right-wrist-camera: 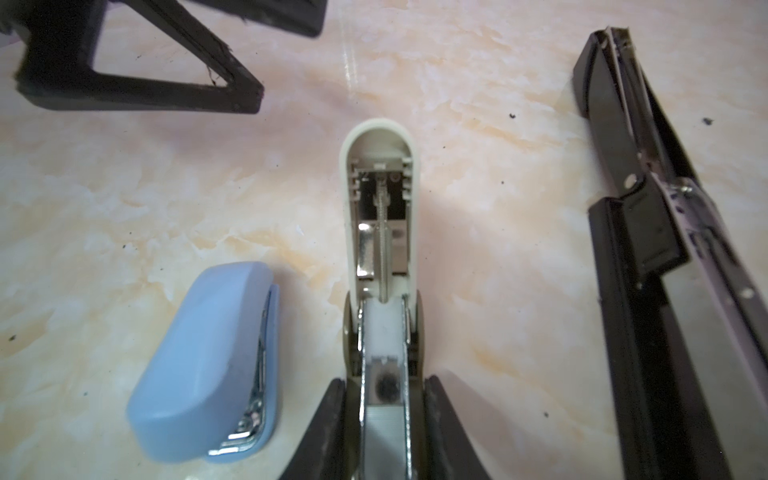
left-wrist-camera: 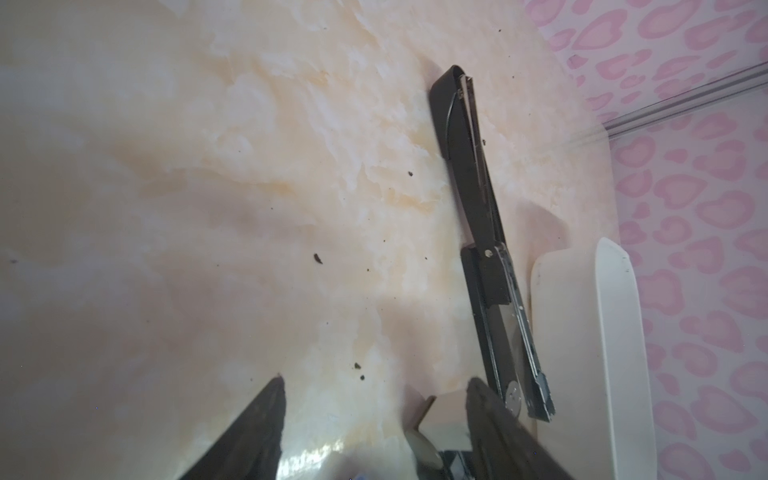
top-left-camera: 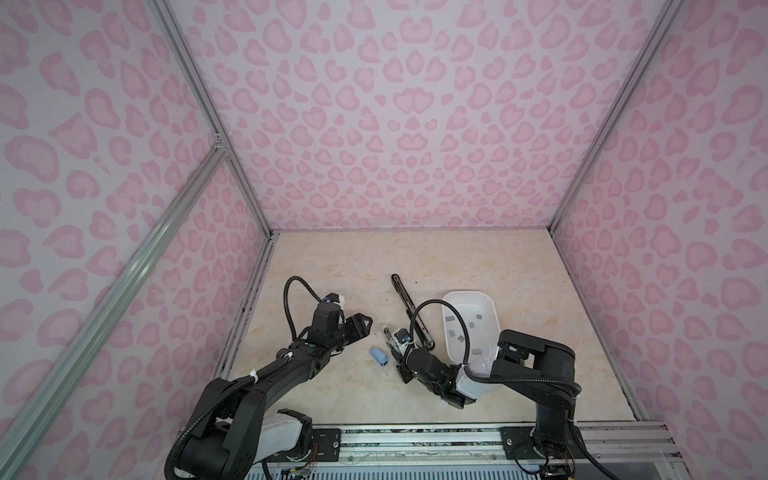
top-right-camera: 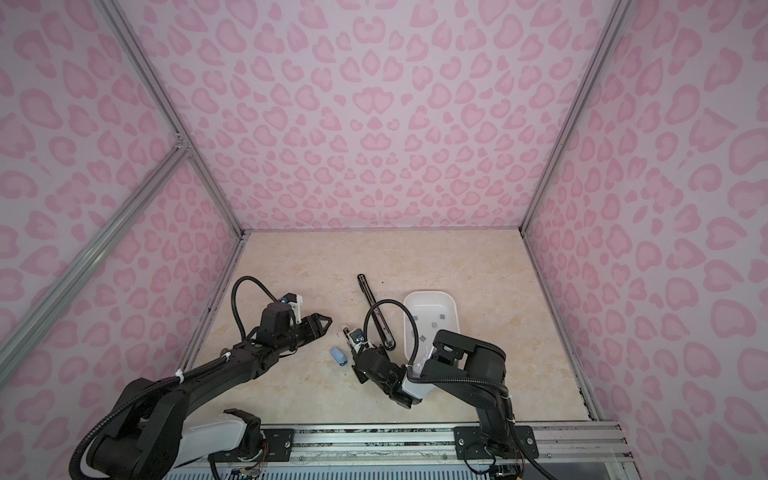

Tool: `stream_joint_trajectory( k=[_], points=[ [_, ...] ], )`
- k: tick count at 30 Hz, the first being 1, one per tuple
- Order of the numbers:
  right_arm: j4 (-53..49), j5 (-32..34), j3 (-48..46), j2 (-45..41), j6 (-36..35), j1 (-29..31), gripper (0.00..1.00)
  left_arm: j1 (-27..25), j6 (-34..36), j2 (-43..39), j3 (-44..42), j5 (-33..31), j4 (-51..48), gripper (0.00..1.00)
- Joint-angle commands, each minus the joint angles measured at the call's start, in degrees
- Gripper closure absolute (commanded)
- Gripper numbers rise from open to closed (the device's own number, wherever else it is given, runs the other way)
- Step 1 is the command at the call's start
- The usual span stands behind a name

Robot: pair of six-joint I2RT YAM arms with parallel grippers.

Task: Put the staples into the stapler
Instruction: 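Press the cream stapler's top down closed with the left gripper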

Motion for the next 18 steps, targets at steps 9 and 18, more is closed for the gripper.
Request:
stream_joint_trajectory(
  k=[9, 18],
  points=[
    [-1.7, -3.3, -0.4, 1.0, 0.0, 0.3, 0.76, -5.2, 1.2, 11.9, 6.6, 0.7, 5.3, 0.31],
    [-0.1, -3.3, -1.3, 1.0, 0.7, -0.1, 0.75, -11.7, -0.8, 9.9, 4.8, -1.5, 7.7, 0.30]
  ],
)
